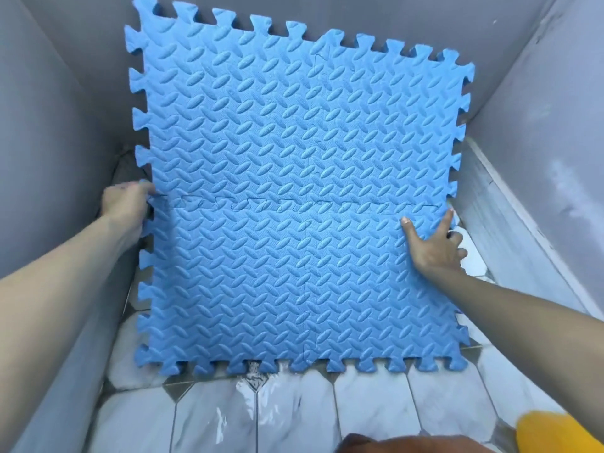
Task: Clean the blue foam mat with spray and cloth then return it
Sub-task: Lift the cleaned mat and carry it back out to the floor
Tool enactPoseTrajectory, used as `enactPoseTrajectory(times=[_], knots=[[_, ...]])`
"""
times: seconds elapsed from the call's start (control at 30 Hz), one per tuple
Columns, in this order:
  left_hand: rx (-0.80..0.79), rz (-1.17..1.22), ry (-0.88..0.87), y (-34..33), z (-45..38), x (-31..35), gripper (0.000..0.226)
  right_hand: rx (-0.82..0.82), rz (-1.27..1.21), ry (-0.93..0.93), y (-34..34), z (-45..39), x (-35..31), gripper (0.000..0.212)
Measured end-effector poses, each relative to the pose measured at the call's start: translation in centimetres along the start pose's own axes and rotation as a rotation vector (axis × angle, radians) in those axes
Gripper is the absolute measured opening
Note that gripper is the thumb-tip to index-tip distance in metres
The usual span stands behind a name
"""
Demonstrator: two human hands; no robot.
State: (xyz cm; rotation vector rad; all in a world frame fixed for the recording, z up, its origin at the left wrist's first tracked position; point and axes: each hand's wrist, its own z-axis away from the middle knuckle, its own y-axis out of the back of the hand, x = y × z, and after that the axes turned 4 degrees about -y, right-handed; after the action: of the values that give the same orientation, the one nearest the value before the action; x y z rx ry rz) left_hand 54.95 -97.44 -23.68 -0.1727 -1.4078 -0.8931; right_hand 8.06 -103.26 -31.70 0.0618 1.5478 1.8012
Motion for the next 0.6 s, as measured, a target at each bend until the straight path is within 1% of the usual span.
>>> enactPoseTrajectory(times=[0.07, 0.1, 0.13, 0.17, 0.23, 0.27, 0.33, 0.4, 0.43, 0.53, 0.6], knots=[[-0.103, -0.156, 0.005, -0.2, 0.0, -1.1, 0.008, 0.007, 0.001, 0.009, 0.0, 0.3, 0.0, 0.105], [-0.14, -0.195, -0.027, -0.1, -0.2, -1.3, 0.013, 0.016, -0.024, 0.008, 0.0, 0.4, 0.1, 0.107], [-0.164, -0.234, -0.076, -0.1, -0.6, -1.7, 0.026, 0.034, -0.067, 0.007, 0.2, 0.3, 0.3, 0.11], [-0.194, -0.325, -0.143, 0.2, -0.9, -2.2, 0.037, 0.055, -0.12, 0.007, 0.4, 0.0, 0.5, 0.112], [-0.248, -0.576, -0.234, 0.3, -0.5, -3.5, 0.059, 0.085, -0.203, 0.006, 0.7, -0.6, 1.1, 0.109], [-0.265, -0.616, -0.234, 0.1, 0.1, -4.1, 0.069, 0.089, -0.215, 0.003, 0.7, -0.8, 1.3, 0.106], [-0.244, -0.59, -0.161, -0.3, 1.7, -5.5, 0.088, 0.074, -0.219, -0.01, 0.4, -0.6, 1.5, 0.103], [-0.159, -0.529, -0.035, -0.8, 3.3, -7.0, 0.104, 0.041, -0.187, -0.052, -0.2, 0.0, 1.5, 0.102], [-0.124, -0.524, 0.014, -0.8, 4.0, -7.8, 0.109, 0.009, -0.161, -0.091, -0.4, 0.4, 1.6, 0.099], [-0.094, -0.49, 0.09, -0.3, 5.0, -8.3, 0.112, -0.107, -0.178, -0.246, 1.0, 1.7, 0.9, 0.093], [-0.081, -0.487, 0.122, 0.9, 5.8, -7.0, 0.111, -0.193, -0.166, -0.275, 3.3, 2.9, 0.5, 0.091]])
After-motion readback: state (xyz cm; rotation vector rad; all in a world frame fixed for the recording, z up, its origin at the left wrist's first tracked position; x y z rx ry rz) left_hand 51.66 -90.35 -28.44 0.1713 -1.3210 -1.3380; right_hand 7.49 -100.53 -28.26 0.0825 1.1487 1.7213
